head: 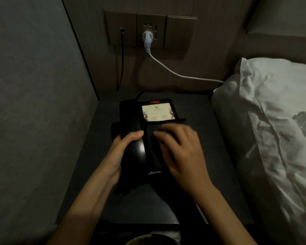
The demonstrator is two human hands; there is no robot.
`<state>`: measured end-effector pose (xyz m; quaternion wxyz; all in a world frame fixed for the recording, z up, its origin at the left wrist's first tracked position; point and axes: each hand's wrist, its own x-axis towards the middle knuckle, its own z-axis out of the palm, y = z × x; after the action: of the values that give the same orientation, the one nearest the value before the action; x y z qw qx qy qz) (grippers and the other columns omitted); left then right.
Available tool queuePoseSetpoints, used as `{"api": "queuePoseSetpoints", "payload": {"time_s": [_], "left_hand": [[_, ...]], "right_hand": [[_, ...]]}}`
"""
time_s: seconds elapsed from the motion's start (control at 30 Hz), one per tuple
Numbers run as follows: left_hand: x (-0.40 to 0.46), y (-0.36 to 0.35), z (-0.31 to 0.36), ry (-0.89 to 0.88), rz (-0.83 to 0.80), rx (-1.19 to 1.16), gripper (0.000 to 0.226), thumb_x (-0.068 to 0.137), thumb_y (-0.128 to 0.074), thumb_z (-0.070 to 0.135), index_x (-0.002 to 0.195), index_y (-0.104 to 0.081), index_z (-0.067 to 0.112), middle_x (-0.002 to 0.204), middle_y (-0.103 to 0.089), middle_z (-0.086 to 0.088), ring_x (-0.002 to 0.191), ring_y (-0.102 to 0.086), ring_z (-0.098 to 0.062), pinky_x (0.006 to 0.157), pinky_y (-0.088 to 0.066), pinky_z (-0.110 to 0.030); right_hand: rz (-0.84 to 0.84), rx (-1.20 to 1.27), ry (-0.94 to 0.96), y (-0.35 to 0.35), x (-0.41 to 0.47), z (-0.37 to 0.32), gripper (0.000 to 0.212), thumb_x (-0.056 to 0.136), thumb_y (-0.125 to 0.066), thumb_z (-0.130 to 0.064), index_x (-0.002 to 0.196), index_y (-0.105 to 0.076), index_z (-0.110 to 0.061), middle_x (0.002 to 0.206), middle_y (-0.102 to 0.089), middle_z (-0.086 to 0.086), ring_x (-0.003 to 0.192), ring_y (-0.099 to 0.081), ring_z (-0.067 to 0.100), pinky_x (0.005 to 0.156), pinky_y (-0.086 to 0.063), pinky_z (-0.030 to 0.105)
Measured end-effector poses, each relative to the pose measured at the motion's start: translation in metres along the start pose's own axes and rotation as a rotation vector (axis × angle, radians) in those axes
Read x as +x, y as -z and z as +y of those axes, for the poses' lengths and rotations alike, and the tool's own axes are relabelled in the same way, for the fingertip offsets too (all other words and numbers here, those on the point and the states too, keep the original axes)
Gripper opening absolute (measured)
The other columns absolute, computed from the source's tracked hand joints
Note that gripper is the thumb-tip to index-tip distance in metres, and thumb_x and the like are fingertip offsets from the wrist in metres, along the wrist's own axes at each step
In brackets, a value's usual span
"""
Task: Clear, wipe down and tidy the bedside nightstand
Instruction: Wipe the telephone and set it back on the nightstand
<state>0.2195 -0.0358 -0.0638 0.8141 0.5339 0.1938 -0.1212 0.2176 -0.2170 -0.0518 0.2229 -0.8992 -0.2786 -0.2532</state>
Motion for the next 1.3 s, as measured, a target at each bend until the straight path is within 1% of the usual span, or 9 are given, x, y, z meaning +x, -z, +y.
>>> {"api": "queuePoseSetpoints", "payload": {"time_s": [0.07, 0.17, 0.3, 0.57, 0.77, 0.93, 1.07, 1.17, 1.3], "left_hand": [[0.001, 0.005, 0.004, 0.019, 0.022, -0.039, 0.067, 0.065, -0.079, 0.038, 0.123, -0.063, 0.011, 0.113, -0.070, -0.016, 0.099, -0.068, -0.030, 0.087, -0.054, -0.042], [0.001, 0.013, 0.009, 0.003, 0.057, -0.040, 0.067, 0.065, -0.079, 0.040, 0.123, -0.062, 0.012, 0.111, -0.070, -0.015, 0.092, -0.069, -0.026, 0.072, -0.054, -0.035], [0.000, 0.016, 0.009, -0.075, 0.016, 0.091, 0.058, 0.067, -0.077, 0.033, 0.120, -0.064, 0.013, 0.105, -0.073, -0.012, 0.088, -0.072, -0.024, 0.072, -0.056, -0.033], [0.004, 0.010, -0.005, -0.034, -0.225, 0.278, 0.069, 0.062, -0.081, 0.038, 0.125, -0.057, 0.021, 0.115, -0.069, -0.007, 0.105, -0.068, -0.024, 0.084, -0.053, -0.038], [0.015, 0.008, -0.004, -0.074, -0.080, 0.189, 0.066, 0.059, -0.080, 0.039, 0.117, -0.063, 0.013, 0.107, -0.071, -0.015, 0.094, -0.070, -0.027, 0.074, -0.054, -0.035], [0.026, 0.022, 0.007, -0.118, 0.090, 0.014, 0.060, 0.068, -0.072, 0.031, 0.121, -0.063, 0.005, 0.112, -0.068, -0.022, 0.093, -0.066, -0.030, 0.081, -0.051, -0.036], [0.023, 0.035, 0.016, -0.093, 0.063, -0.017, 0.059, 0.069, -0.073, 0.034, 0.122, -0.064, 0.008, 0.115, -0.068, -0.018, 0.101, -0.066, -0.032, 0.091, -0.050, -0.041], [0.020, 0.035, 0.017, -0.086, 0.054, 0.014, 0.061, 0.067, -0.075, 0.034, 0.120, -0.064, 0.007, 0.109, -0.070, -0.015, 0.092, -0.068, -0.027, 0.083, -0.052, -0.038], [0.019, 0.025, 0.012, -0.136, -0.042, 0.123, 0.045, 0.071, -0.069, 0.029, 0.112, -0.066, 0.011, 0.098, -0.072, -0.010, 0.084, -0.069, -0.021, 0.072, -0.056, -0.028]], "right_hand": [[-0.081, -0.003, 0.069, -0.003, -0.008, -0.007, 0.031, 0.091, -0.061, -0.013, 0.120, -0.068, -0.010, 0.129, -0.062, 0.010, 0.120, -0.057, 0.030, 0.100, -0.043, 0.043], [-0.214, 0.015, 0.061, -0.006, -0.012, -0.013, 0.038, 0.099, -0.047, -0.025, 0.134, -0.060, -0.016, 0.146, -0.052, 0.002, 0.141, -0.040, 0.022, 0.119, -0.029, 0.042], [-0.361, 0.063, -0.046, -0.009, -0.007, -0.012, 0.050, 0.104, -0.027, -0.034, 0.149, -0.042, -0.020, 0.157, -0.035, -0.006, 0.150, -0.020, 0.013, 0.123, -0.020, 0.039], [-0.315, 0.092, -0.240, -0.007, 0.011, 0.019, 0.052, 0.103, -0.026, -0.033, 0.153, -0.031, -0.020, 0.161, -0.023, -0.009, 0.152, -0.009, 0.009, 0.125, -0.010, 0.037], [-0.361, 0.122, -0.206, -0.015, 0.006, 0.009, 0.050, 0.102, -0.030, -0.030, 0.150, -0.038, -0.021, 0.160, -0.028, -0.009, 0.151, -0.016, 0.009, 0.123, -0.017, 0.038], [-0.393, 0.094, -0.056, -0.024, -0.012, -0.021, 0.048, 0.101, -0.031, -0.030, 0.146, -0.047, -0.021, 0.157, -0.036, -0.009, 0.148, -0.027, 0.011, 0.120, -0.024, 0.036], [-0.389, 0.104, 0.017, -0.026, -0.016, -0.033, 0.045, 0.102, -0.035, -0.028, 0.144, -0.049, -0.019, 0.156, -0.039, -0.008, 0.145, -0.032, 0.013, 0.116, -0.029, 0.034], [-0.402, 0.034, 0.044, -0.025, -0.010, -0.028, 0.047, 0.103, -0.033, -0.028, 0.149, -0.042, -0.020, 0.159, -0.032, -0.008, 0.148, -0.027, 0.013, 0.117, -0.026, 0.032], [-0.421, -0.074, -0.015, -0.022, 0.001, -0.015, 0.052, 0.103, -0.026, -0.033, 0.153, -0.032, -0.024, 0.162, -0.023, -0.011, 0.148, -0.026, 0.012, 0.113, -0.027, 0.030]]}}
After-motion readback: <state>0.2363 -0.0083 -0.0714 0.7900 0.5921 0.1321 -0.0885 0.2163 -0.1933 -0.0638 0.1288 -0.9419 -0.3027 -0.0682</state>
